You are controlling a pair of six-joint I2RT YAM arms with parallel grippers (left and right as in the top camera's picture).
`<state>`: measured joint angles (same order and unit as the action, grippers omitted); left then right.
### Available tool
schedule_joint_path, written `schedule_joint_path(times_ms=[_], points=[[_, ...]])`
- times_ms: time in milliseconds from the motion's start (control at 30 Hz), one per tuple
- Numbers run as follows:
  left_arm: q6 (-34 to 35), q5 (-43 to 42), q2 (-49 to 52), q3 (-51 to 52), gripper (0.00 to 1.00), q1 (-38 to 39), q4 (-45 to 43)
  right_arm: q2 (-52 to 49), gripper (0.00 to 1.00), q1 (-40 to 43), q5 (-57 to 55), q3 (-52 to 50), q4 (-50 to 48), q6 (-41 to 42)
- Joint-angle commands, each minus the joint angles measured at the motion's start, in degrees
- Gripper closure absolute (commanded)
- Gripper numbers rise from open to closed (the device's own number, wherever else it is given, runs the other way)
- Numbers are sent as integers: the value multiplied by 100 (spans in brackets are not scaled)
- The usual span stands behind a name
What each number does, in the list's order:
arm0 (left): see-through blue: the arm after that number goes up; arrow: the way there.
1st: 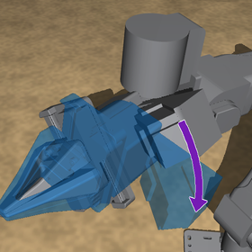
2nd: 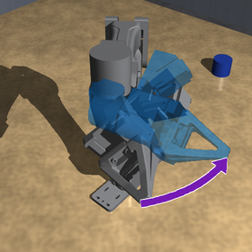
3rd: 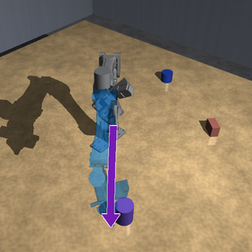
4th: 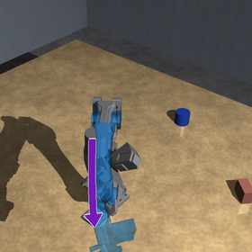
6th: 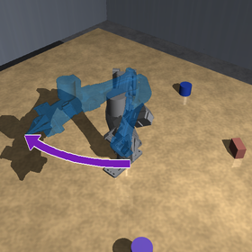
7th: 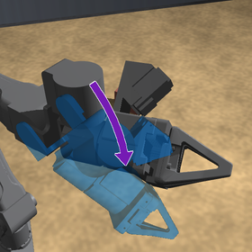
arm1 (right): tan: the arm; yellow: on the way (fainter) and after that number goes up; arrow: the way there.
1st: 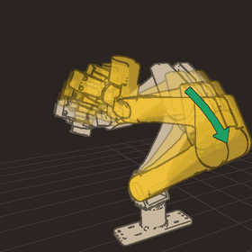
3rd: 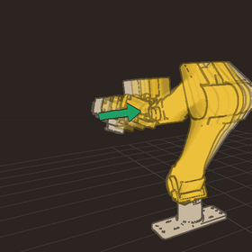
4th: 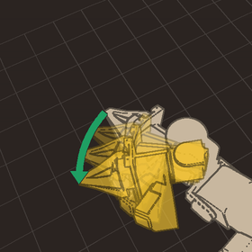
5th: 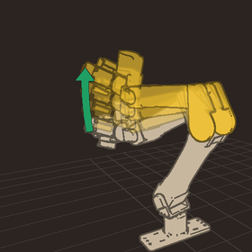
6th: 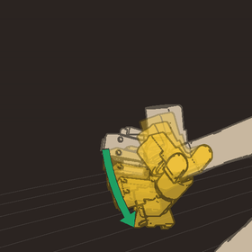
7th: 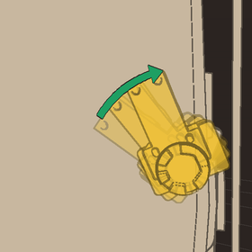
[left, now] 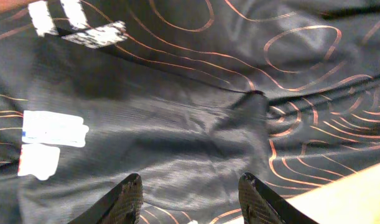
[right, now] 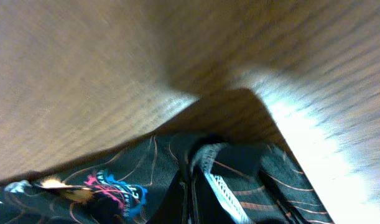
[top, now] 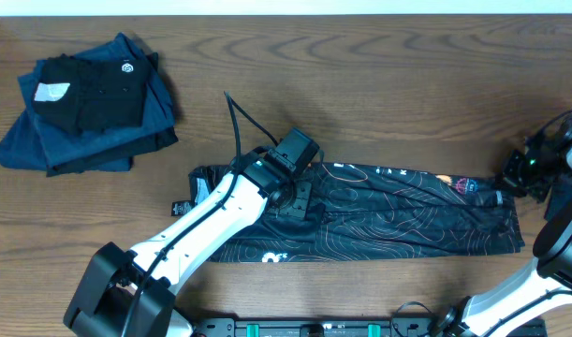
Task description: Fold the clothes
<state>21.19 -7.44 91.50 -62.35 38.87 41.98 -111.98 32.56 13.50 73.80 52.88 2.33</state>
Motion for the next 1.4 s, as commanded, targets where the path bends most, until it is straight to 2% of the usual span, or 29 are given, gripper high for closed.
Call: schedule_joint_path(times_ms=[0,167,267,300,467,567,667,733,900,1067,1367], points=[[31,413,-52,31,48,-9,4,258,99,-22,42,341,-118,76],[33,409,-52,31,48,-9,-42,258,97,-33,48,420,-785,284],[35,409,-52,31,48,-9,-44,258,77,-33,46,420,-758,275],[35,409,-52,31,48,-9,-44,258,74,-31,26,420,-682,271],[35,407,-52,31,48,-9,-17,291,71,50,-656,422,-317,142],[37,402,-52,31,48,-7,111,354,61,164,-964,422,-251,-317],[57,367,-52,31,48,-7,214,365,59,280,-1193,420,-210,-905],[57,240,-52,31,48,-7,221,339,53,350,-1220,411,-221,-1322],[164,-7,-52,31,48,-7,229,225,49,490,-1198,409,-229,-1694],[229,-9,-52,31,48,-7,240,214,41,533,-1139,409,-258,-1965],[229,-7,-52,31,48,-7,236,85,33,531,-855,122,-472,-2129]])
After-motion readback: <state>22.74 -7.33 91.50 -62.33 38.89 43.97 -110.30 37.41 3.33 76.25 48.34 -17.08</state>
